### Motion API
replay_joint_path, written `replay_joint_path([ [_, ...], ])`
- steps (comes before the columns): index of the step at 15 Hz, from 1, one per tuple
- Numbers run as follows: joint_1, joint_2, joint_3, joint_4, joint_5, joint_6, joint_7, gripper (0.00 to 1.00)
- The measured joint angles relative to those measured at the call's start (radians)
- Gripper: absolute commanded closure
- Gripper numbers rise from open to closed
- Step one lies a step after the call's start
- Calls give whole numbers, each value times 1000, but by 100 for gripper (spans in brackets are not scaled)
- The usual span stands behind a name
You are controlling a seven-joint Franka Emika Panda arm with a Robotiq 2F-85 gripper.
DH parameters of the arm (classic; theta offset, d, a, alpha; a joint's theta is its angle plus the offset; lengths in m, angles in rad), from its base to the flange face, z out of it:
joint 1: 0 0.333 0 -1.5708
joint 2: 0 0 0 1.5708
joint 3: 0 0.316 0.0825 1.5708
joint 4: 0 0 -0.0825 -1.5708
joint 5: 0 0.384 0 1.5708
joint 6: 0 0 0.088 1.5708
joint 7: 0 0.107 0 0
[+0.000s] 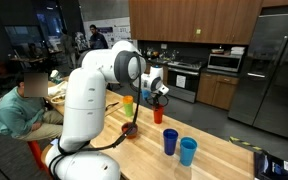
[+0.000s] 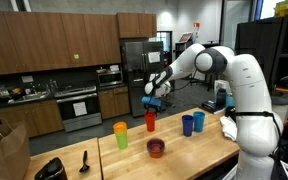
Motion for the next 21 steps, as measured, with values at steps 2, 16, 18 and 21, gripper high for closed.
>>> replay_joint_path([
  [2, 12, -11, 16, 18, 0, 2, -7, 0],
  [16, 72, -47, 159, 58, 182, -5, -185, 0],
  [18, 79, -43, 167, 58, 192, -11, -205, 0],
  [21, 96, -31, 168, 58, 186, -35, -228, 0],
])
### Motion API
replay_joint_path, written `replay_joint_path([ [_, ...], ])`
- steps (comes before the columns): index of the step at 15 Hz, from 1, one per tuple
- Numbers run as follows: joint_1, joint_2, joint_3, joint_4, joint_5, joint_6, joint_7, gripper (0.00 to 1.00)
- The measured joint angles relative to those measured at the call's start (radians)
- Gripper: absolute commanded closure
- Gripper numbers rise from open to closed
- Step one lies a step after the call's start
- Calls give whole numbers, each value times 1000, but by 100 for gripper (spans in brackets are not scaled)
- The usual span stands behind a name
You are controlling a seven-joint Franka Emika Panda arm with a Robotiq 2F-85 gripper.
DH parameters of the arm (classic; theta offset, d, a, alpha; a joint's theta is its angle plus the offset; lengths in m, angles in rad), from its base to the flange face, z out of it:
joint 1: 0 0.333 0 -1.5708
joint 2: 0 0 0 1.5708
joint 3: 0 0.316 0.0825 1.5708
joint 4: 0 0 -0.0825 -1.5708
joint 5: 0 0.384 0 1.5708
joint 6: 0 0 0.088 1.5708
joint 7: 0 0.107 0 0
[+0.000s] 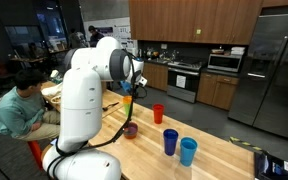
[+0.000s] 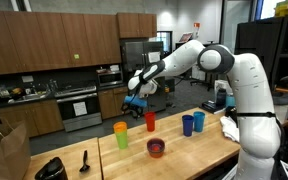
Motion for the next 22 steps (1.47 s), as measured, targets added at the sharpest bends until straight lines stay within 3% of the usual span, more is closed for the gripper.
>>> replay_joint_path([
  [2, 10, 12, 0, 0, -1, -18, -13, 5],
  [4, 18, 23, 0, 0, -1, -32, -27, 29],
  [5, 21, 29, 0, -1, -2, -40, -32, 30],
  [7, 24, 38, 0, -1, -7, -47, -42, 43],
  [14, 23, 52, -9, -1, -9, -59, -65, 97],
  [15, 23, 52, -10, -1, -9, -59, -66, 99],
  [16, 23, 52, -11, 0, -9, -59, -66, 78],
  [17, 23, 52, -12, 2, -9, -59, -67, 67],
  [18, 23, 52, -13, 3, -8, -59, -67, 67],
  [21, 22, 51, -12, 11, -1, -59, -71, 50],
  [22, 23, 50, -9, 17, 0, -59, -74, 70],
])
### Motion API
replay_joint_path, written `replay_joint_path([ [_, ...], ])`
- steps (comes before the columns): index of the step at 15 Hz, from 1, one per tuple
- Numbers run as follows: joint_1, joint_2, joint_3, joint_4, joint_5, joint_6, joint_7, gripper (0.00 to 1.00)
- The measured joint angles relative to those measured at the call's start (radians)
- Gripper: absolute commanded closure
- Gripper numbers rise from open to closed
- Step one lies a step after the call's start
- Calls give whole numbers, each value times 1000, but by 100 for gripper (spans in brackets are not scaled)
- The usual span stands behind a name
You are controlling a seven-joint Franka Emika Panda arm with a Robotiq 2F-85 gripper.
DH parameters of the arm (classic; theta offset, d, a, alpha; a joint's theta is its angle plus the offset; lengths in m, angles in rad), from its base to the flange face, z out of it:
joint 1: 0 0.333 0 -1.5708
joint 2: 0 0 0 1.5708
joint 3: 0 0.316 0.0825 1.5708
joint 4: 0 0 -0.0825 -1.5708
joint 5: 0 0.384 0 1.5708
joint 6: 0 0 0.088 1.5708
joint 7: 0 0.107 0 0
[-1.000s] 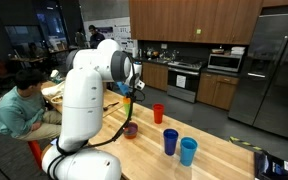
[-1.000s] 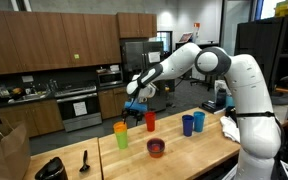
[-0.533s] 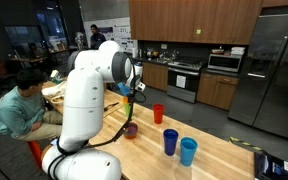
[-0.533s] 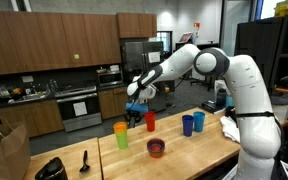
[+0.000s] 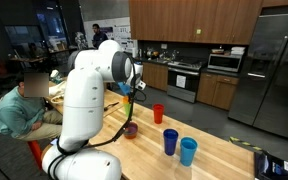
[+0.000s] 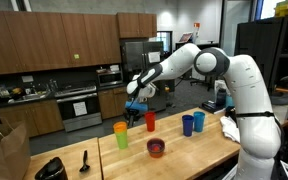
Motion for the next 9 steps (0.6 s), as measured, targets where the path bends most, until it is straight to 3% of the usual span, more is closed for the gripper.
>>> replay_joint_path([
  [3, 2, -8, 4, 17, 0, 16, 0, 51],
  [4, 2, -11, 4, 18, 0, 16, 0, 25],
  [6, 2, -13, 4, 18, 0, 16, 0, 22],
  [9, 4, -13, 3, -5, -14, 16, 2, 5],
])
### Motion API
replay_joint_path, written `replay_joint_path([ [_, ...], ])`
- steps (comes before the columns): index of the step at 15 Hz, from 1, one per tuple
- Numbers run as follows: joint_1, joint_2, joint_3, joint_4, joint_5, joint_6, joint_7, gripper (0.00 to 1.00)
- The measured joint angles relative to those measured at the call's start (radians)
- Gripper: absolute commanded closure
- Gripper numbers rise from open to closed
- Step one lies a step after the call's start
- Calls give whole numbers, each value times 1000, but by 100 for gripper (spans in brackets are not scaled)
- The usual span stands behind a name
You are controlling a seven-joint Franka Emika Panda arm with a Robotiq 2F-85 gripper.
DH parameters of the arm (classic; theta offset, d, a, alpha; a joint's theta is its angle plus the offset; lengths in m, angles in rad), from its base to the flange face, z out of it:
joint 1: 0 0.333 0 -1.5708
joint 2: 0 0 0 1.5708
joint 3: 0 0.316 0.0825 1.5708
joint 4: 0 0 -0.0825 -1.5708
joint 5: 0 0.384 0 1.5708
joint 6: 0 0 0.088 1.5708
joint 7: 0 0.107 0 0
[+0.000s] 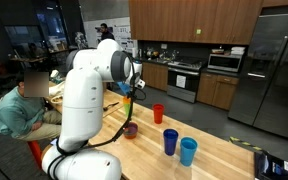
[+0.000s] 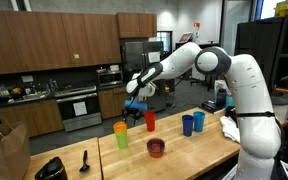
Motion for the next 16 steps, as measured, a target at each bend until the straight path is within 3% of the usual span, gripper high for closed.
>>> replay_joint_path([
  [1, 2, 0, 0, -7, -2, 0, 0, 0],
  [7, 21, 12, 0, 10, -17, -21, 0, 2],
  [9, 26, 17, -1, 22, -42, -39, 7, 26],
  [11, 29, 30, -9, 40, -80, -70, 29, 35],
  [13, 32, 50, -23, 63, -118, -98, 51, 50],
  [16, 32, 64, -35, 105, -129, -138, 53, 20],
])
